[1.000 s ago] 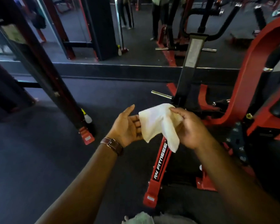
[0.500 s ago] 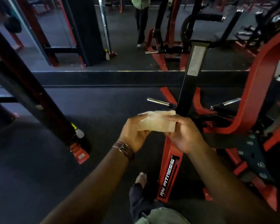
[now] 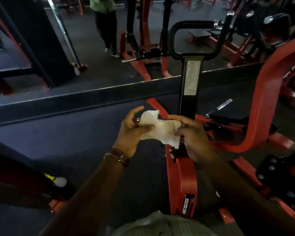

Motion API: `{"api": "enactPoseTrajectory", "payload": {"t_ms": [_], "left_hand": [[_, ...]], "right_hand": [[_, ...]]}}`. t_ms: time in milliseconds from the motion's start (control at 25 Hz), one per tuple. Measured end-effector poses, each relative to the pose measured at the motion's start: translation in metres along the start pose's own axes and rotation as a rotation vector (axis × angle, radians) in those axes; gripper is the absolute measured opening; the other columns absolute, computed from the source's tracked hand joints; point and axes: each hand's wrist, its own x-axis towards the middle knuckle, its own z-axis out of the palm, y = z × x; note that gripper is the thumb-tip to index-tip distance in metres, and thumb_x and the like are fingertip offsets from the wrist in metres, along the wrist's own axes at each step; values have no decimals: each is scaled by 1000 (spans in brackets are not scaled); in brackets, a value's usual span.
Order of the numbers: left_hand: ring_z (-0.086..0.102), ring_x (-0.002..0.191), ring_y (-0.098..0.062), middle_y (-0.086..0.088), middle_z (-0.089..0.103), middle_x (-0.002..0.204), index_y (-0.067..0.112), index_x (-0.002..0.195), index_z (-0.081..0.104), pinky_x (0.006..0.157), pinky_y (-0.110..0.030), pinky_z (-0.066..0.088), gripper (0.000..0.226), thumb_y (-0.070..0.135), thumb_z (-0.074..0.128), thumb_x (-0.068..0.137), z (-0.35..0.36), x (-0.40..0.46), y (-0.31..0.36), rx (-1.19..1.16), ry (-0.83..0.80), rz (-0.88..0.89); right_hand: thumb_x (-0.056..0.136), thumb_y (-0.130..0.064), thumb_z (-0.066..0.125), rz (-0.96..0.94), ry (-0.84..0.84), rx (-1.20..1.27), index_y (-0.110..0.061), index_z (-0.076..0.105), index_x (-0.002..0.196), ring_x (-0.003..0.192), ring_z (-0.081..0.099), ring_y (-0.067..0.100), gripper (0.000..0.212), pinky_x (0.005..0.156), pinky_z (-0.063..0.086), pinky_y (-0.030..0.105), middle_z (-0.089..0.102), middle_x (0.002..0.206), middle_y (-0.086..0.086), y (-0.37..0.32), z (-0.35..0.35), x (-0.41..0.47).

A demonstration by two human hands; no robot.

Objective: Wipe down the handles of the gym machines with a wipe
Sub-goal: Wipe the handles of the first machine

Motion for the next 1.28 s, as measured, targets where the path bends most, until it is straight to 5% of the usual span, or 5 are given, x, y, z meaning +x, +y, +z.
{"api": "enactPoseTrajectory", "payload": {"t_ms": [320, 520, 680, 880, 1280], "left_hand": [[64, 72, 0, 10, 70, 78, 21, 79, 77, 67, -18, 49, 17, 13, 89, 70, -21, 140, 4, 582, -88, 275], [68, 79, -28, -13, 73, 80, 8, 69, 71, 82, -55, 57, 16, 14, 84, 76, -34, 261, 36, 467, -355, -15], [67, 57, -26, -7, 65, 56, 12, 57, 63, 61, -49, 60, 29, 20, 86, 74, -3, 324, 49, 537, -173, 70], [73, 82, -34, -16, 75, 81, 2, 84, 75, 74, -41, 59, 42, 41, 61, 92, 29, 360, 68, 163, -311, -57], [71, 93, -26, -10, 76, 96, 6, 102, 71, 76, -34, 51, 28, 29, 55, 97, 59, 453, 24, 84, -224, -413]], "right_hand": [[76, -18, 84, -256, 185, -702, -14, 79, 93, 78, 63, 2, 18, 75, 49, 17, 68, 87, -7, -7, -4, 112], [78, -9, 80, 205, 46, -149, 1, 71, 87, 84, 72, 23, 17, 78, 58, 36, 75, 88, 12, -43, -7, 207], [80, -16, 81, -6, 579, -447, -8, 69, 82, 71, 67, 19, 15, 69, 60, 35, 70, 78, 7, -52, 26, 272], [91, -25, 68, -497, 783, -709, -13, 68, 102, 87, 60, 6, 16, 71, 43, 16, 70, 95, 1, -50, 79, 301], [86, -1, 69, -220, 818, -702, -8, 77, 91, 72, 66, 3, 12, 63, 40, 6, 72, 85, -1, -43, -5, 375]]}}
